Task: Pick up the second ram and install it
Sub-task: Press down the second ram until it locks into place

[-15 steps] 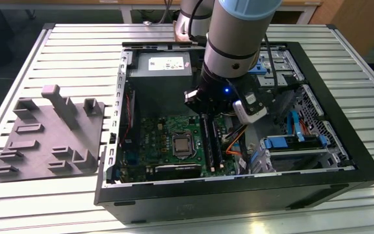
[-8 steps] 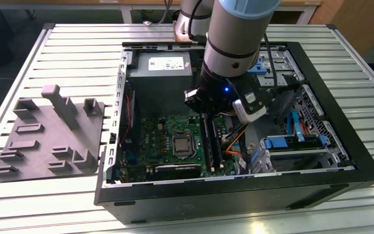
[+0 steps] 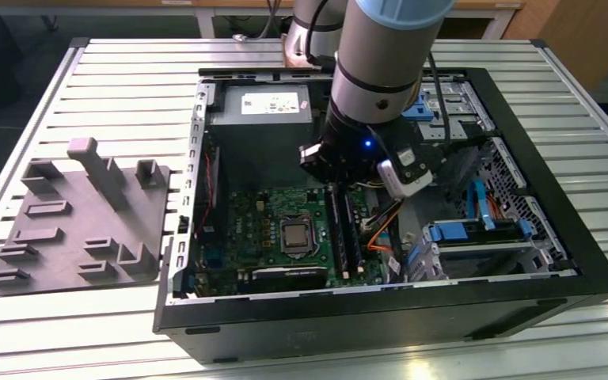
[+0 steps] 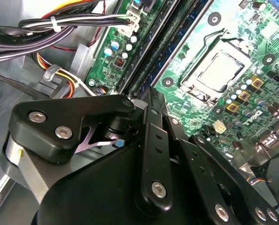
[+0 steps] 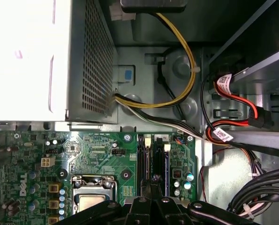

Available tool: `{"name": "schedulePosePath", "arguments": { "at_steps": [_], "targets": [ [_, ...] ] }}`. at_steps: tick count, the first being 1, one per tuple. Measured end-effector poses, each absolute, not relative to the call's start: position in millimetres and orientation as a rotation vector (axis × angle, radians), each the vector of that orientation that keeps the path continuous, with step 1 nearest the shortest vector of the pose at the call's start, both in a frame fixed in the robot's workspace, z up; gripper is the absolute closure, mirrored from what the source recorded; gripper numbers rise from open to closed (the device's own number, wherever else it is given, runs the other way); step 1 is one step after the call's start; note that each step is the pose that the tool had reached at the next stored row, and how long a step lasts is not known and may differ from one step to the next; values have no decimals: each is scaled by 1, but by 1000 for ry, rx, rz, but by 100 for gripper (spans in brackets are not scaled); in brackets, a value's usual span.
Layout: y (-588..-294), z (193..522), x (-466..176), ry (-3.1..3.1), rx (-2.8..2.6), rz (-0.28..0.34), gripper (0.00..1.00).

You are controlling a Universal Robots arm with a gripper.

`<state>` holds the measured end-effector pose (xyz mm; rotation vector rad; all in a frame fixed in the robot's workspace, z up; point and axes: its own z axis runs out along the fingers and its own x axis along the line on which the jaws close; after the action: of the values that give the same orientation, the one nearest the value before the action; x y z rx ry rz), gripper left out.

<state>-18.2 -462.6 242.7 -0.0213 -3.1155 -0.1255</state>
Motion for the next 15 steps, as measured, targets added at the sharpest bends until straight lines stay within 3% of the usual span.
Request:
{"name": "schedulePosePath", "arguments": {
  "at_steps": [15],
  "targets": [
    [-460, 242, -18, -3115, -21, -126, 89]
  ]
}}
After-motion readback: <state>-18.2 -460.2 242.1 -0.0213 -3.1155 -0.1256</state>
